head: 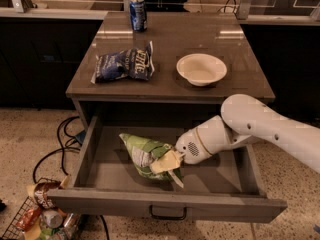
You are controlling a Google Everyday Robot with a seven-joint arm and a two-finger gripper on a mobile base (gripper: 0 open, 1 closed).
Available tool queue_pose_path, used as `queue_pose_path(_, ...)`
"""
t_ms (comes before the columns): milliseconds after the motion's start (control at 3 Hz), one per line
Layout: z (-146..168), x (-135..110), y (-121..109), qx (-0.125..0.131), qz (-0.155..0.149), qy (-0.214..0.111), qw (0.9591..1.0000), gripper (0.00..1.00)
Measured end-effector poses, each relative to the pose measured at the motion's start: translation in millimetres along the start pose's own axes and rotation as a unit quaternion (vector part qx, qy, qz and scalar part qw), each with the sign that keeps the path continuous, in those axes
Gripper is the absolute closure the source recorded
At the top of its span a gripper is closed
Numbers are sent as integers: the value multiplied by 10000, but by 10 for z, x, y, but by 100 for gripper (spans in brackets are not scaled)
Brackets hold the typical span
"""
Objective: Place green jalapeno chip bag into top drawer
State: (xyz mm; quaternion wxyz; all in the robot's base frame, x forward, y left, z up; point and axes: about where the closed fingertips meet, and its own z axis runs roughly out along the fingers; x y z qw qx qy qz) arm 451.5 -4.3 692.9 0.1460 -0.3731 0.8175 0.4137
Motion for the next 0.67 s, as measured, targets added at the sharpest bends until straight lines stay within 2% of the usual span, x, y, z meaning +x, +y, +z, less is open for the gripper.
queue_pose_path(333,11,0,7,-10,-5,9,10000,6)
queue_pose_path(667,20,1,12,-19,-9,17,10000,0)
